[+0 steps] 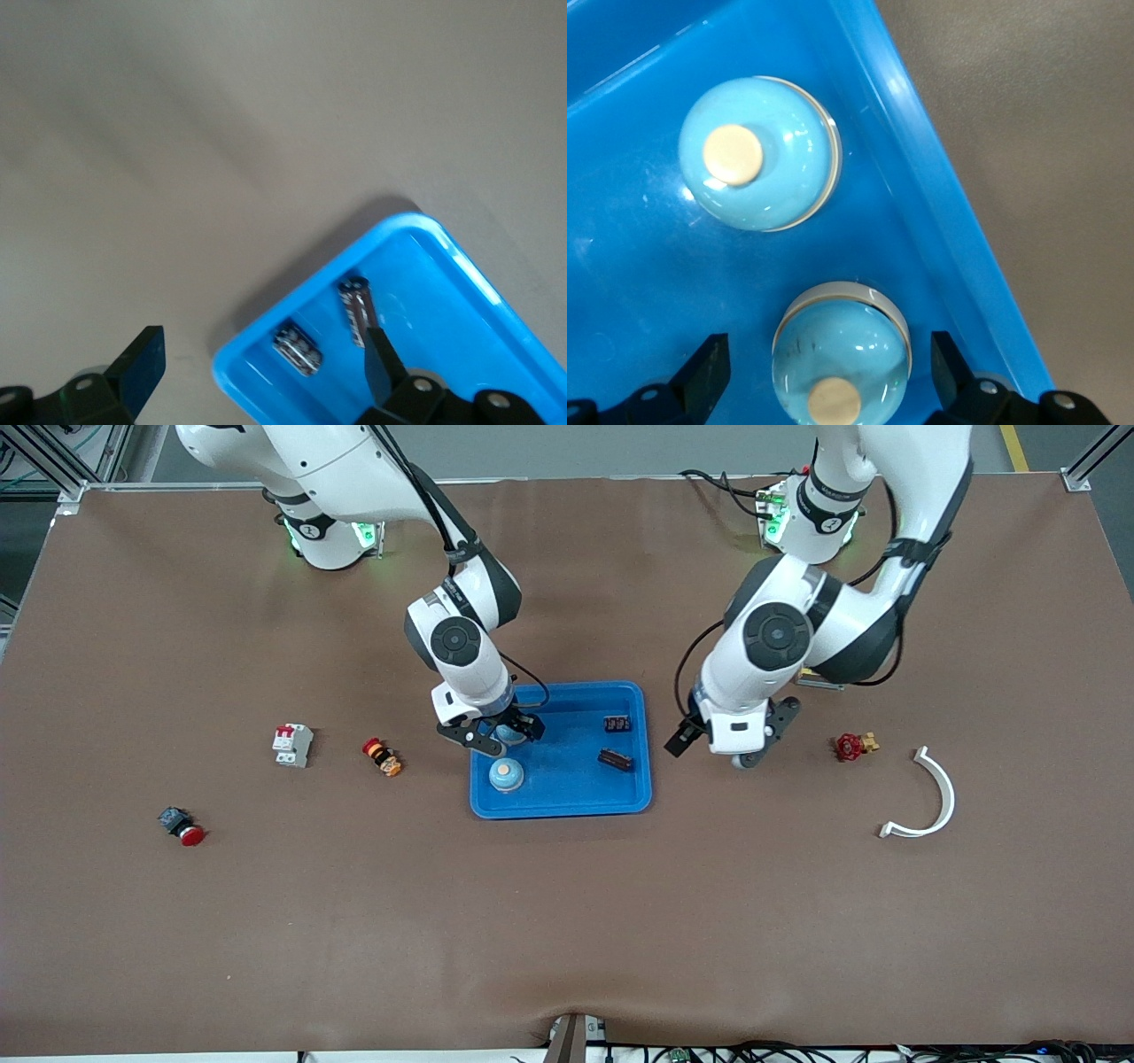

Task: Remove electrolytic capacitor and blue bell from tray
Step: 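Lower the right gripper onto a bell while the left gripper reaches a capacitor, then grasp the blue bell with the right gripper while the left grasps a capacitor, then carry the bell beside the red button while the left gripper carries the capacitor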

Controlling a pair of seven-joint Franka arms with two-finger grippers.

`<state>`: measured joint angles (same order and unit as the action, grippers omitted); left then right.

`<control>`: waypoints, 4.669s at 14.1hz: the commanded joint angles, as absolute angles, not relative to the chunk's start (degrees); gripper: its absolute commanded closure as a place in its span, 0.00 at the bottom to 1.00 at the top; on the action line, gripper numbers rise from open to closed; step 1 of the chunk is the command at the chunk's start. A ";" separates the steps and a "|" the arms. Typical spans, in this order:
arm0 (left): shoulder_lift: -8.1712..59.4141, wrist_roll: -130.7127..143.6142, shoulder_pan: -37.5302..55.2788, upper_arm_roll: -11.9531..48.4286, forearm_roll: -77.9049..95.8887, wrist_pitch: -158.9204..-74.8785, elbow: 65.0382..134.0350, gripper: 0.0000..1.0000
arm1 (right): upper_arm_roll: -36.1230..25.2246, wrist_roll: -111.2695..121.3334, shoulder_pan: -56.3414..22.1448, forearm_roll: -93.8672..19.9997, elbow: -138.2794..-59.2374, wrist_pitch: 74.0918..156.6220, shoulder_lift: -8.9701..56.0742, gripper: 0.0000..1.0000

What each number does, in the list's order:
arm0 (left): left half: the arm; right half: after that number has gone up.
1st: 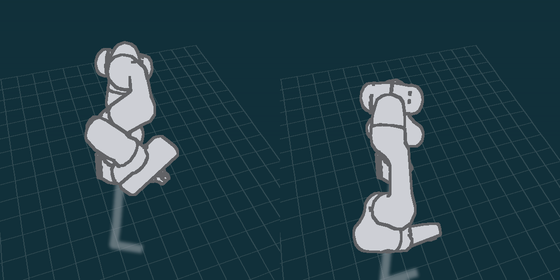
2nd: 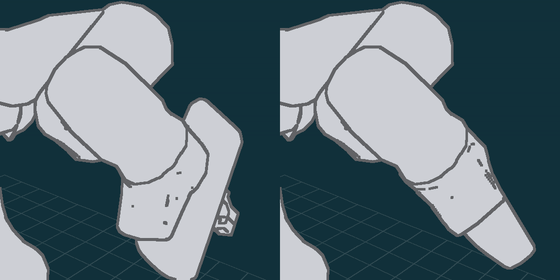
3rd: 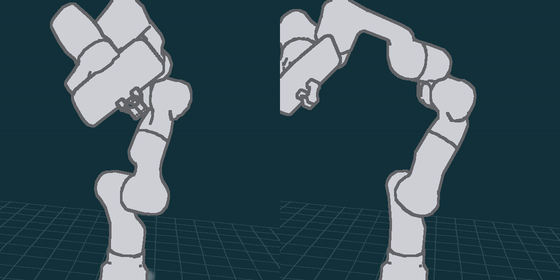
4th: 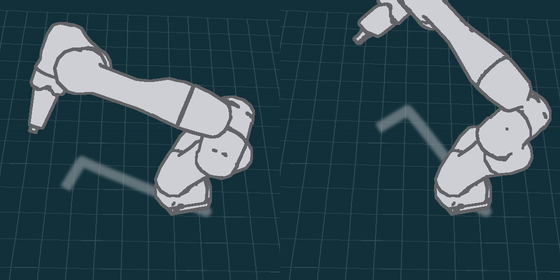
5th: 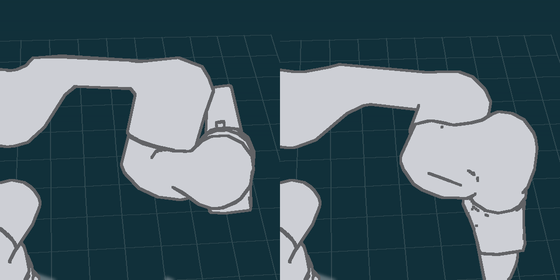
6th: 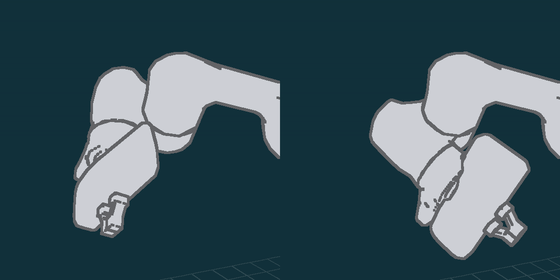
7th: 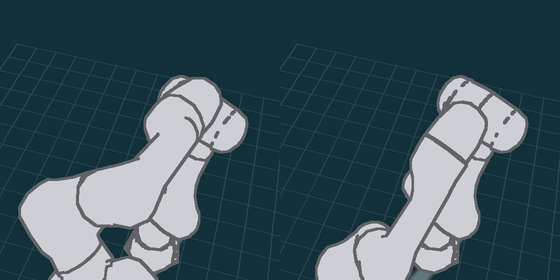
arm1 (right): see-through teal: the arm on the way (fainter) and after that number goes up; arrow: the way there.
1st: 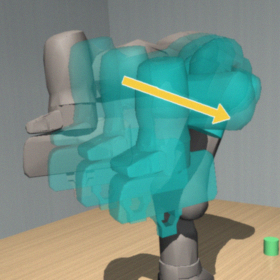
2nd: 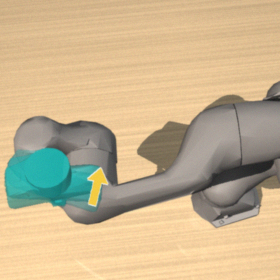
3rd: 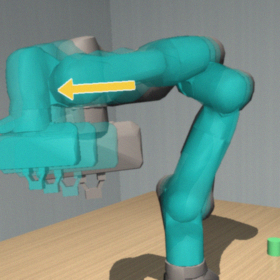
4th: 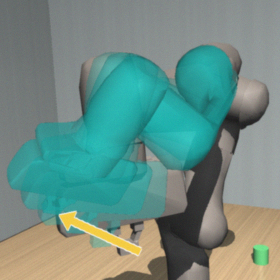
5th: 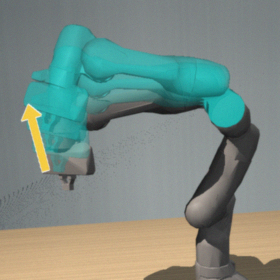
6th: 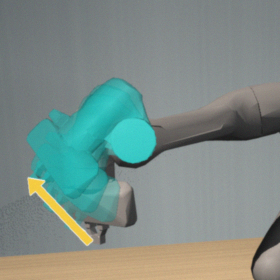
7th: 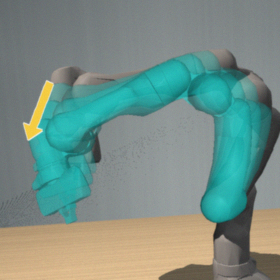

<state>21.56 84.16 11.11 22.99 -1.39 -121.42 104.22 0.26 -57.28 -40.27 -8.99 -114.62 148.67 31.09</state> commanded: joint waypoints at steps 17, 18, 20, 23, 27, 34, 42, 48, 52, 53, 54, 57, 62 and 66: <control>41.13 107.05 20.74 22.32 -14.24 -128.23 91.67 0.38 | -0.62 -23.44 -22.09 -10.11 -102.04 115.85 24.79 1.00; 41.39 107.49 21.00 22.32 -14.24 -128.23 91.76 0.39 | -0.62 -17.55 -19.10 -10.11 -102.13 115.67 24.61 1.00; 42.53 107.75 21.70 22.24 -14.50 -128.76 91.67 0.42 | -0.70 -7.69 -13.74 -10.11 -102.30 115.75 24.78 1.00; 43.68 108.46 21.97 21.62 -14.50 -130.69 91.58 0.49 | -0.62 1.30 -8.45 -10.20 -102.30 117.41 25.40 1.00; 44.56 108.46 23.11 20.48 -14.59 -131.66 91.58 0.56 | -0.62 8.52 -5.28 -10.28 -102.39 121.72 27.94 1.00; 45.35 108.02 23.20 20.13 -14.59 -134.03 91.58 0.83 | -0.53 13.97 -3.78 -10.28 -105.55 131.29 31.46 1.00; 37.81 104.70 21.97 20.13 -17.67 -123.86 88.68 1.00 | -0.26 17.49 -1.41 -11.07 -105.91 134.30 33.92 1.00; 29.72 93.27 17.24 20.83 -16.79 -112.25 89.38 1.00 | -0.18 17.67 -1.76 -12.74 -106.79 135.70 34.19 1.00; 24.45 86.78 13.81 21.09 -15.92 -110.39 93.50 1.00 | -0.18 17.49 -2.02 -14.40 -106.96 135.70 34.28 1.00; 22.61 83.35 12.32 21.18 -14.86 -110.48 95.86 1.00 | -0.18 17.58 -2.20 -15.46 -106.96 135.70 34.36 1.00; 20.41 79.58 10.56 21.18 -14.07 -110.39 98.76 1.00 | -0.18 17.58 -2.20 -15.56 -106.96 135.70 34.37 1.00; 16.18 73.05 6.43 21.18 -13.62 -110.83 105.62 1.00 | -0.18 17.49 -2.02 -15.56 -106.79 135.70 34.80 1.00; 14.41 65.31 -0.34 21.27 -13.62 -111.62 112.31 1.00 | -0.09 15.30 -1.67 -15.99 -106.00 133.08 34.28 0.00; 14.41 62.59 -4.73 21.27 -13.62 -116.97 118.55 1.00 | -0.09 4.08 -5.26 -20.65 -103.80 125.95 32.35 0.00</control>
